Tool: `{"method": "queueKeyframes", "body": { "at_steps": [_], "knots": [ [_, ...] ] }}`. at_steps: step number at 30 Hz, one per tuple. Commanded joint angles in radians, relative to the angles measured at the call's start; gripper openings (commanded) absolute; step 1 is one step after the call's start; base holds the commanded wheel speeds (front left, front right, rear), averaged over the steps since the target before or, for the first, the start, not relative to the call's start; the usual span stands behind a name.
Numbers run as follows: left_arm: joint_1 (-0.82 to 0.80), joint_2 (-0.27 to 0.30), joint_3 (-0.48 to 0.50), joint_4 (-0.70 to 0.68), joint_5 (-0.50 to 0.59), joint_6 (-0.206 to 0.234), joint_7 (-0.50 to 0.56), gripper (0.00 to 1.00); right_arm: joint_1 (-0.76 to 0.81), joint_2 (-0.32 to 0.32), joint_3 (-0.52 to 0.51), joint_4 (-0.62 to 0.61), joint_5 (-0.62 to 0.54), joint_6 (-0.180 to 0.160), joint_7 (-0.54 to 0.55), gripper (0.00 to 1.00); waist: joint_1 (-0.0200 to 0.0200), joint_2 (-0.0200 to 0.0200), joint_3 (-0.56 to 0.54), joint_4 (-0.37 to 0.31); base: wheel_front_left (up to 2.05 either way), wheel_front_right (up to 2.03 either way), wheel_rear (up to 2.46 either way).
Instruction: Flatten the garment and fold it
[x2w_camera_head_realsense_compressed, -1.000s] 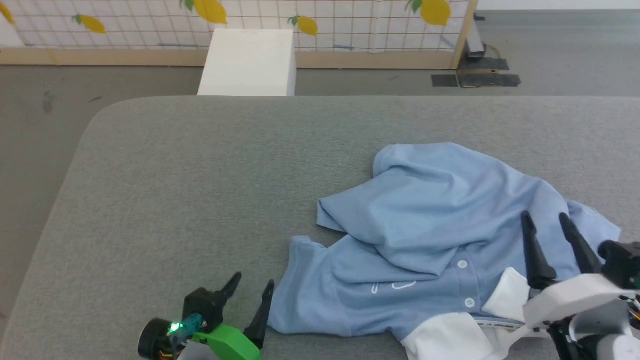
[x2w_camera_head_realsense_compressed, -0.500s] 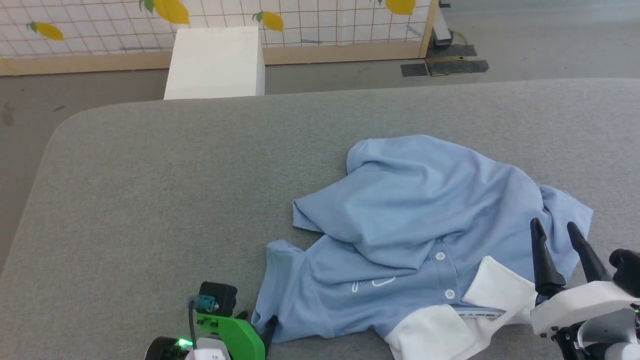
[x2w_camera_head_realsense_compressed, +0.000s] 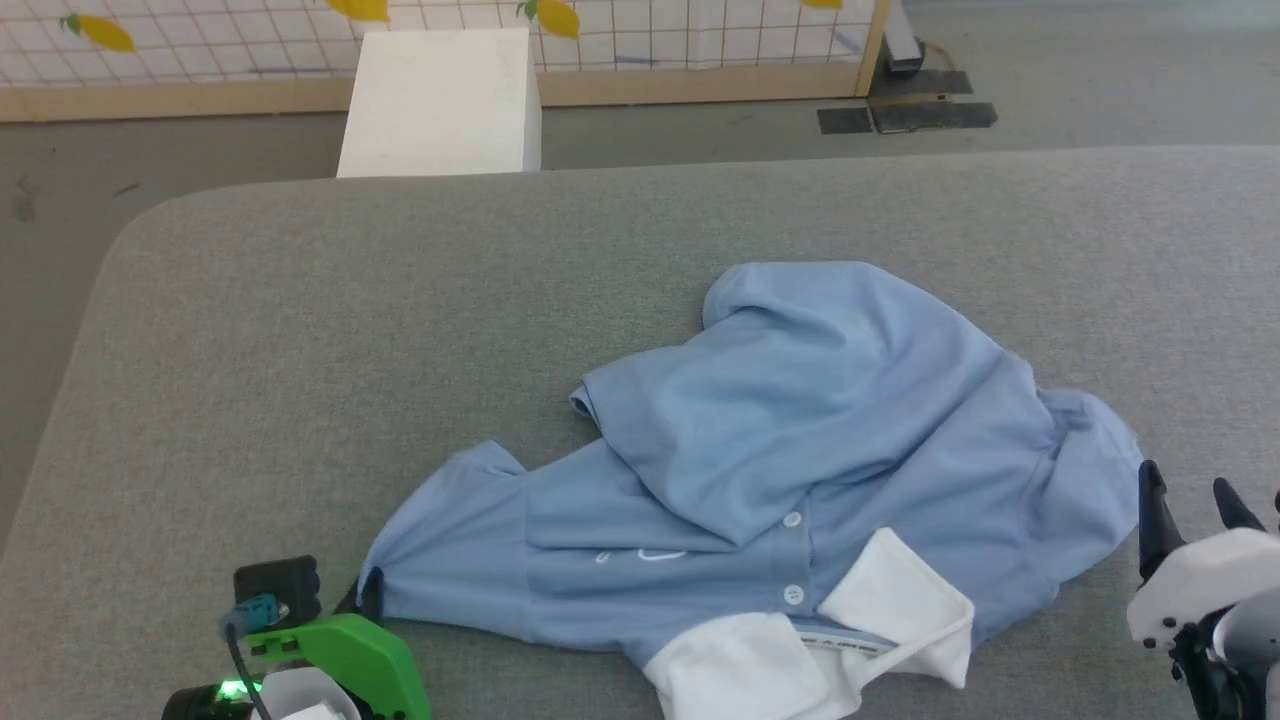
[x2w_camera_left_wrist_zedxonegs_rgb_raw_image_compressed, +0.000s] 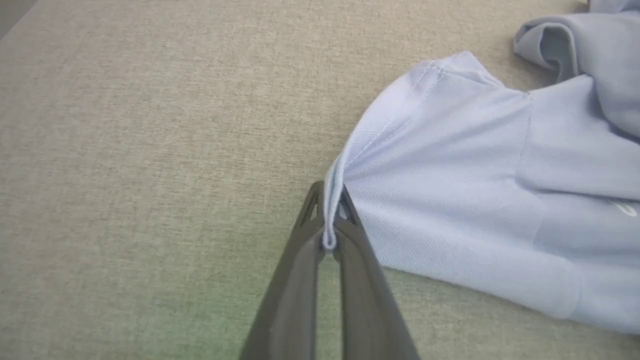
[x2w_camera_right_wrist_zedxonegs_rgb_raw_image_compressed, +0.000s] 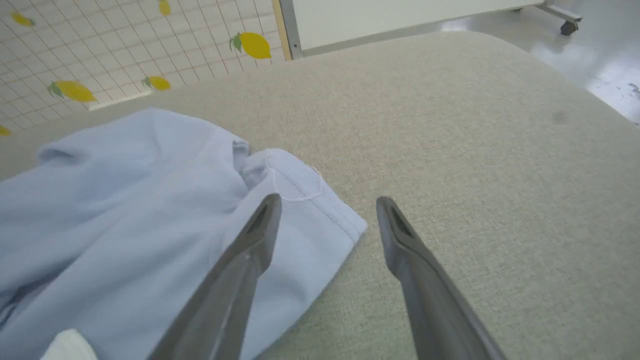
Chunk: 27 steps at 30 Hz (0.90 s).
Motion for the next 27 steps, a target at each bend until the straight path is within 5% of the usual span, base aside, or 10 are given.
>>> {"method": "queueKeyframes", "body": {
  "at_steps": [1,14,16,18,27],
  "knots": [
    [0.008,0.009,0.008,-0.001,0.0,0.008,-0.01,0.0,-0.034,0.0,-0.013,0.032,-0.01,0.003,0.023,1.0,0.0,0.0,0.012,0.013,0.0,0.0,0.0],
    [-0.046,-0.004,-0.014,0.013,-0.018,-0.011,-0.02,0.0,-0.226,0.0,-0.117,0.335,-0.111,0.003,0.262,1.0,0.0,0.0,0.079,0.043,0.0,0.0,0.0],
    [-0.049,-0.003,-0.018,0.016,-0.019,-0.013,-0.019,0.0,-0.231,0.0,-0.118,0.36,-0.135,0.003,0.327,0.45,0.0,0.0,0.079,0.043,0.0,0.0,0.0],
    [-0.05,-0.002,-0.022,0.02,-0.021,-0.017,-0.015,0.0,-0.233,0.0,-0.116,0.37,-0.144,0.003,0.373,0.03,0.0,0.0,0.077,0.042,0.0,0.0,0.0],
    [-0.054,-0.015,-0.014,-0.019,-0.089,-0.061,-0.02,0.0,-0.159,0.0,-0.06,0.183,-0.112,0.003,0.442,0.0,0.0,0.0,0.037,0.031,0.0,0.0,0.0]
  ]
}}
